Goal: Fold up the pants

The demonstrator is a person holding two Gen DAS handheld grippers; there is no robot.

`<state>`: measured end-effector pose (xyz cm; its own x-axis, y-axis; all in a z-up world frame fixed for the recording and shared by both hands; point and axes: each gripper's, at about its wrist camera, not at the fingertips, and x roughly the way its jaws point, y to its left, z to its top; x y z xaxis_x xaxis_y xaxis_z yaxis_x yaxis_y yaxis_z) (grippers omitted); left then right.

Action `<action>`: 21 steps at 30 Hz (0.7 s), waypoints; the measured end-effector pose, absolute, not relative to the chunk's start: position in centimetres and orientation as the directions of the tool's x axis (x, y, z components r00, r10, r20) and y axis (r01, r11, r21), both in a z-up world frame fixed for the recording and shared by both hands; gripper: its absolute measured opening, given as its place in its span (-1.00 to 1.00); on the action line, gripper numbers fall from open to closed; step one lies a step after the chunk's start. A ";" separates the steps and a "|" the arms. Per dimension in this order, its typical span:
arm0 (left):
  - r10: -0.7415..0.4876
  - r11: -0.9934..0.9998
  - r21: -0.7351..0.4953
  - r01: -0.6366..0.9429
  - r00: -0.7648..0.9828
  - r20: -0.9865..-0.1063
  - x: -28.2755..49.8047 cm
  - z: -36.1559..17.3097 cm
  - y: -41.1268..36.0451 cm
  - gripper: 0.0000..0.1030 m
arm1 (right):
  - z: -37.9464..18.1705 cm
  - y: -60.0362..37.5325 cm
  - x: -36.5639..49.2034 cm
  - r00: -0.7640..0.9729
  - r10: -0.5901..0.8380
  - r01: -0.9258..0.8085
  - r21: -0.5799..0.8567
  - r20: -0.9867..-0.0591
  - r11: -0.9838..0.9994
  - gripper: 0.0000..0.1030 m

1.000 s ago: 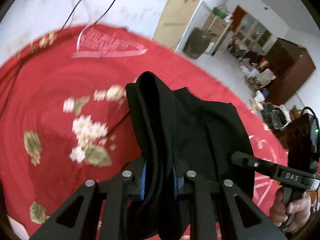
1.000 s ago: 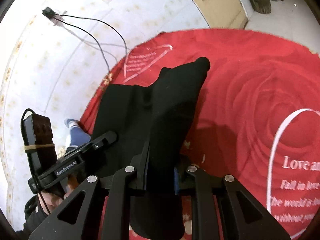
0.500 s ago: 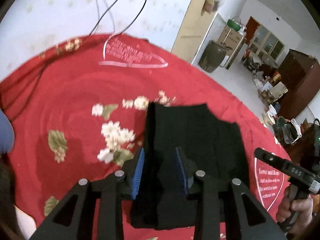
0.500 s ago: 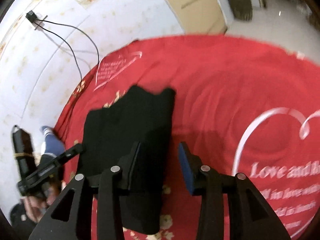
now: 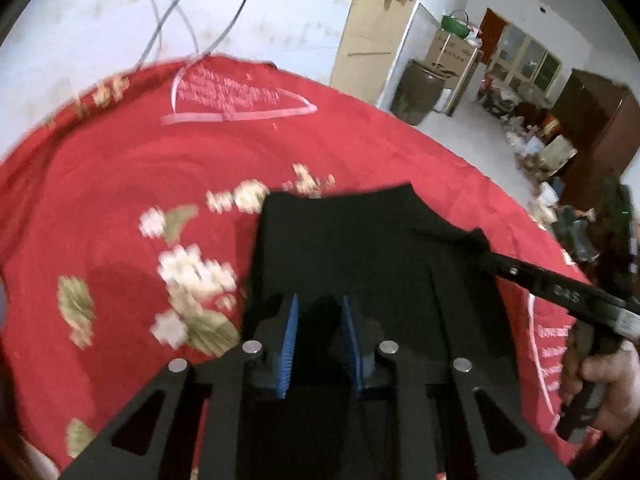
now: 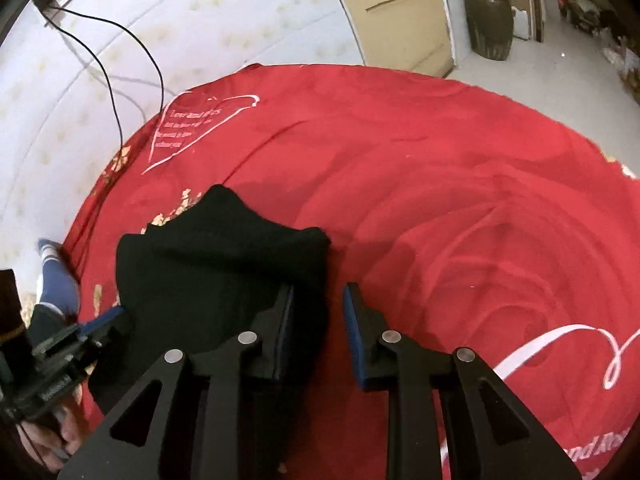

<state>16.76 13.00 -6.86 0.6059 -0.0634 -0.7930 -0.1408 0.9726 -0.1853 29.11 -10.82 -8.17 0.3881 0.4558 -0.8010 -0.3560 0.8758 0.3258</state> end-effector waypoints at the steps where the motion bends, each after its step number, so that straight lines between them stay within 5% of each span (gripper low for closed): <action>1: -0.066 0.975 -0.183 -0.127 0.617 -0.784 17.1 -6.2 12.7 -0.49 | -7.7 -10.5 29.0 0.396 0.462 -0.370 0.323 -0.793 0.871 -0.49; 11: -0.020 0.996 -0.068 -0.058 0.602 -0.798 22.9 -7.6 11.4 -0.49 | -8.1 -7.7 31.6 0.469 0.383 -0.417 0.183 -0.796 0.890 -0.38; 21: 0.026 0.998 -0.014 -0.060 0.619 -0.785 18.6 -5.5 10.0 -0.49 | -5.6 -10.2 26.2 0.468 0.484 -0.402 0.310 -0.739 0.862 -0.35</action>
<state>18.57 9.99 -5.51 0.6192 0.0263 -0.7848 -0.0601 0.9981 -0.0140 26.23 -10.18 -5.59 0.4683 0.4843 -0.7390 -0.4024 0.8615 0.3096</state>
